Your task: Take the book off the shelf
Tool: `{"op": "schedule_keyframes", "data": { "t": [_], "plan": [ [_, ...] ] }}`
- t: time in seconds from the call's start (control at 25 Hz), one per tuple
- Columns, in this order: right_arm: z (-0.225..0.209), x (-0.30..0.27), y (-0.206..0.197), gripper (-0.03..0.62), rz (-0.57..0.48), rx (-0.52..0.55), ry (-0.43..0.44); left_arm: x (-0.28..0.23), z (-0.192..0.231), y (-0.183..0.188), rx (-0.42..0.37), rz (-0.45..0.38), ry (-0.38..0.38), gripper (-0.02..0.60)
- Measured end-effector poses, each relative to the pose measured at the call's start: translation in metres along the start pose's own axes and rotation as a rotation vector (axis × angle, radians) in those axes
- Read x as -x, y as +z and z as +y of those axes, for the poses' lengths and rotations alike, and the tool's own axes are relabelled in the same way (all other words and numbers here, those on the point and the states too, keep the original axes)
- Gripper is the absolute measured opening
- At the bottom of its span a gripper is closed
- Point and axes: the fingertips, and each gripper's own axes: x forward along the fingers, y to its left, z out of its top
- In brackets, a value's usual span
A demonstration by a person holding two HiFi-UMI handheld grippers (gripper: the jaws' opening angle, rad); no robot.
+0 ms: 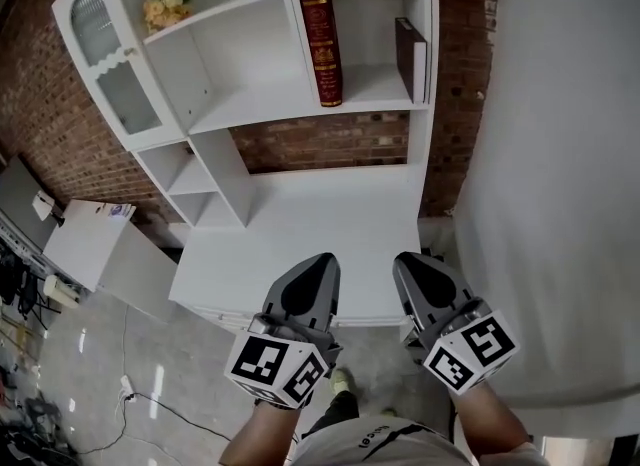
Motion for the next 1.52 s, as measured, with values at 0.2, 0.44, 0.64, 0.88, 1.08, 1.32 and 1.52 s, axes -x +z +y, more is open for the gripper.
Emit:
{"op": "schedule_keyframes", "data": {
  "t": [0.2, 0.44, 0.64, 0.88, 1.08, 1.32, 1.52],
  "plan": [
    [-0.012, -0.057, -0.001, 0.02, -0.002, 0.019, -0.028, -0.034, 0.046, 0.012, -0.012, -0.016, -0.037, 0.011],
    [-0.028, -0.123, -0.004, 0.02, -0.003, 0.048, -0.085, -0.071, 0.097, 0.021, -0.016, -0.011, -0.091, 0.012],
    [-0.047, -0.178, -0.007, 0.021, -0.005, 0.093, -0.149, -0.093, 0.133, 0.031, -0.025, -0.027, -0.127, 0.012],
    [-0.078, -0.231, 0.007, 0.038, -0.027, 0.13, -0.202, -0.116, 0.16, 0.04, -0.018, -0.047, -0.127, 0.012],
    [-0.111, -0.28, 0.016, 0.161, -0.033, 0.176, -0.228, -0.14, 0.175, 0.044, -0.03, -0.042, -0.092, 0.011],
    [-0.154, -0.338, 0.025, 0.254, -0.031, 0.233, -0.258, -0.164, 0.185, 0.064, -0.065, -0.067, -0.023, 0.012],
    [-0.175, -0.369, 0.027, 0.291, -0.035, 0.232, -0.257, -0.18, 0.188, 0.072, -0.087, -0.073, 0.013, 0.012]
  ]
}}
